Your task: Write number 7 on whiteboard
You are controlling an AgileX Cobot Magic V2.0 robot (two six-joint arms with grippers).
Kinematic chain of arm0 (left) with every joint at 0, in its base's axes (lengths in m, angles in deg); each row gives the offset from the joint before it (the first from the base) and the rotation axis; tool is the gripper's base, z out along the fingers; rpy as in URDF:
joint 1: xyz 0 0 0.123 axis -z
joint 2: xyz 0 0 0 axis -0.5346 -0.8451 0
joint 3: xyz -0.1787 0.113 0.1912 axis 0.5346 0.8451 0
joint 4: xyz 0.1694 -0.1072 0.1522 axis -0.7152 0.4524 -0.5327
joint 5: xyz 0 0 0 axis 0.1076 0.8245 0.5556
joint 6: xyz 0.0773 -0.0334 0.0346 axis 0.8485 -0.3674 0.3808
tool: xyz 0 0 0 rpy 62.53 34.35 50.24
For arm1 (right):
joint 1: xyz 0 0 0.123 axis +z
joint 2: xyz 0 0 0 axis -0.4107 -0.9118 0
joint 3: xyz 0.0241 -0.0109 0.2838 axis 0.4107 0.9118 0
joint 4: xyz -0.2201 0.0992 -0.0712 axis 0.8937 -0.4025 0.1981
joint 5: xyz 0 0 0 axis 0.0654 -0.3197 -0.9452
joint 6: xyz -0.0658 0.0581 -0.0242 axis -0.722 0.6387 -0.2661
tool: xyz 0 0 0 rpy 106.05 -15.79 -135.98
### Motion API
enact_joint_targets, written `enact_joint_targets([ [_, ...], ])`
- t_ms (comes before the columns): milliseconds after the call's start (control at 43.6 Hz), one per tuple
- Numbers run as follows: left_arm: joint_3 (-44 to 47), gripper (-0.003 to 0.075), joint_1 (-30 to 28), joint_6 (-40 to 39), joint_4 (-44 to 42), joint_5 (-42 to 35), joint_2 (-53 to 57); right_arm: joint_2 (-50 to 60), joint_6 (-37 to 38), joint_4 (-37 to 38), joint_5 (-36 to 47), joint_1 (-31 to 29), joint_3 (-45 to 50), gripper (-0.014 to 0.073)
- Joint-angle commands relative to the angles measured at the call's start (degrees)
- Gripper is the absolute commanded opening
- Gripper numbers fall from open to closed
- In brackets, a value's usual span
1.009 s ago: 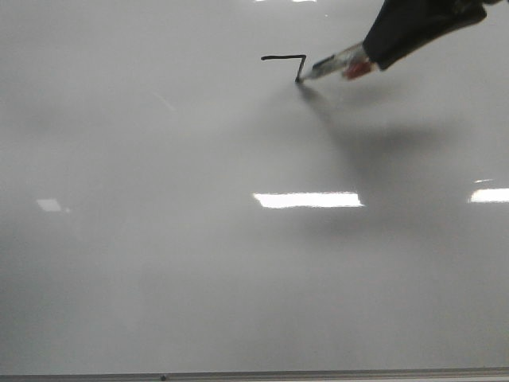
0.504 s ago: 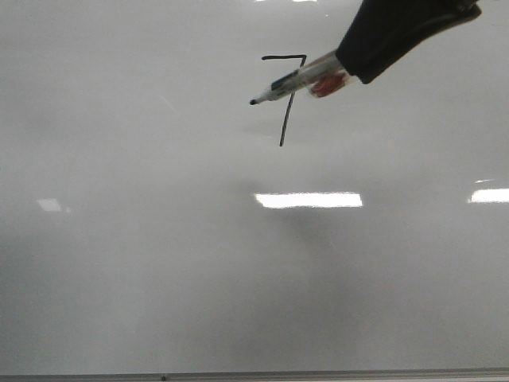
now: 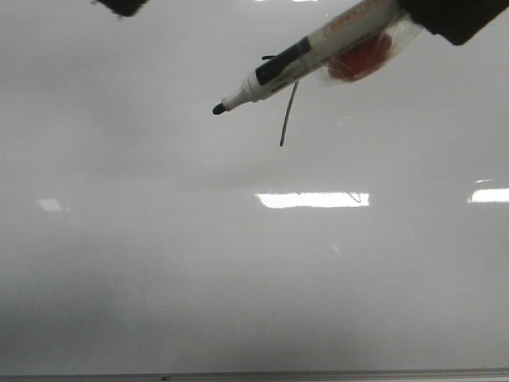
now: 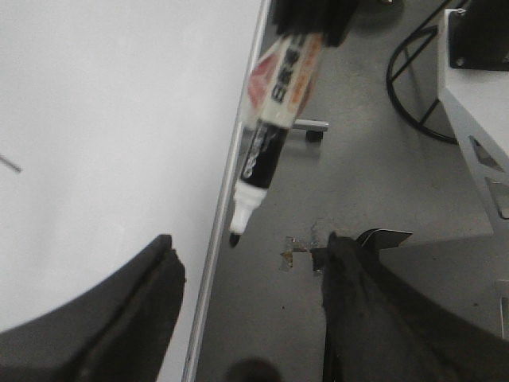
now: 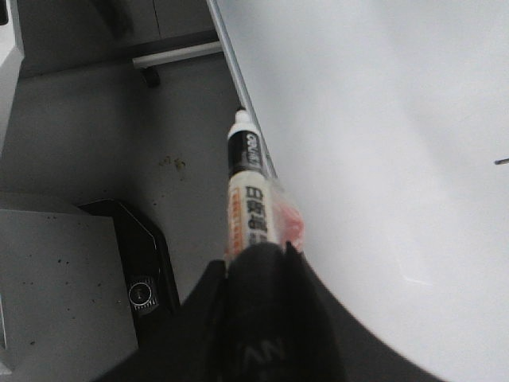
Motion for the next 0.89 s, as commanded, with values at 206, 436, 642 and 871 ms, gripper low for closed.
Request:
enact_joint_targets([
  [206,-6.3,0.0391,6.7,0.2,2.9,-4.0,-8.6,1.1,-0.7,-2.4,2.3,0.0,-1.7,-0.0057],
  [436,-6.5,0.0386,7.2,0.3,3.1,-5.2,-10.5,1.1,-0.7,-2.4,2.3,0.0,-1.7,-0.0057],
  [642,-6.5,0.0218,7.2,0.3,3.1,-5.0,-10.9,1.1,-0.7,-2.5,2.4,0.0,-1.7,-0.0057],
  [871,-6.5,0.0002,7.2,0.3,3.1,-5.0,-10.9,1.1,-0.7,-4.0,2.4,0.0,-1.7,-0.0038],
])
